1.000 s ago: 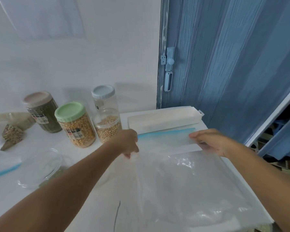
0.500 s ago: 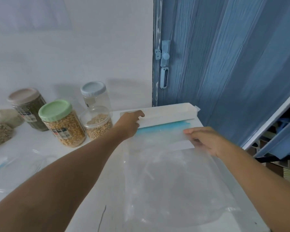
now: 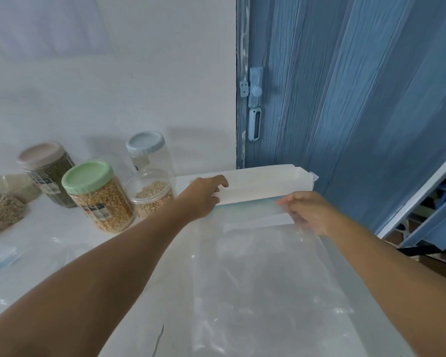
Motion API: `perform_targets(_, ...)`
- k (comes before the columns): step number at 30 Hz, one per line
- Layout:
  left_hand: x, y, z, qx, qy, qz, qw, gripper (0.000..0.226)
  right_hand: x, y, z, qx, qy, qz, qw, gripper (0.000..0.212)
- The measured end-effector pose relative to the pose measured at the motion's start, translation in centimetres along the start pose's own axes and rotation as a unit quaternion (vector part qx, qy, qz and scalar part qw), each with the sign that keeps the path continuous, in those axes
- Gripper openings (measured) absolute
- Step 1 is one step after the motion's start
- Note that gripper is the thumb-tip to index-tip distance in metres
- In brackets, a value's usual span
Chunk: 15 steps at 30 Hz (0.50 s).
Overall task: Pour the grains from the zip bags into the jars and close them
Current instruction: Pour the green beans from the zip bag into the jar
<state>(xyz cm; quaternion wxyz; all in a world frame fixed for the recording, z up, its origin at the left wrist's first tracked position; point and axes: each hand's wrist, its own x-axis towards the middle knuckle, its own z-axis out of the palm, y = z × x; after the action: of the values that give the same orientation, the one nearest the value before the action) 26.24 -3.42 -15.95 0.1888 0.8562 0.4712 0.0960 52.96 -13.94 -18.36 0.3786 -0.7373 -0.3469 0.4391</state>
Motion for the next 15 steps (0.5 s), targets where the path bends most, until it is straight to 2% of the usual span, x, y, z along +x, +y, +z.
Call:
perform_targets(3, -0.5, -0.3, 0.8, 0.002, -0.029, -0.023, 0.999, 0.043, -0.3, -0.8, 0.0, -0.084, -0.012, -0.021, 0.996, 0.014)
perform_targets(5, -0.9, 0.1, 0.9, 0.021, -0.041, -0.03, 0.998, 0.048, -0.5, -1.6, 0.0, -0.192, -0.008, -0.03, 0.981, 0.005)
perform_targets(7, -2.0, 1.5, 0.3, 0.053, -0.01, -0.017, 0.998, 0.062, -1.6, -2.4, 0.0, -0.299, 0.017, -0.055, 0.953, 0.022)
perform_targets(10, -7.1, 4.9, -1.2, -0.044, 0.041, 0.005, 0.998, 0.076, -6.2, -3.9, 0.4, -0.303, -0.01, -0.131, 0.944, 0.046)
perform_targets(12, -11.4, 6.5, -1.7, -0.117, -0.013, 0.023, 0.993, 0.086, -9.5, -4.0, 0.7, -0.32, -0.066, -0.17, 0.93, 0.057)
perform_targets(15, -15.7, 6.3, 0.0, -0.079, -0.132, 0.034, 0.988, 0.101, -13.0, -2.1, 1.5, -0.371, -0.161, -0.14, 0.904, 0.074)
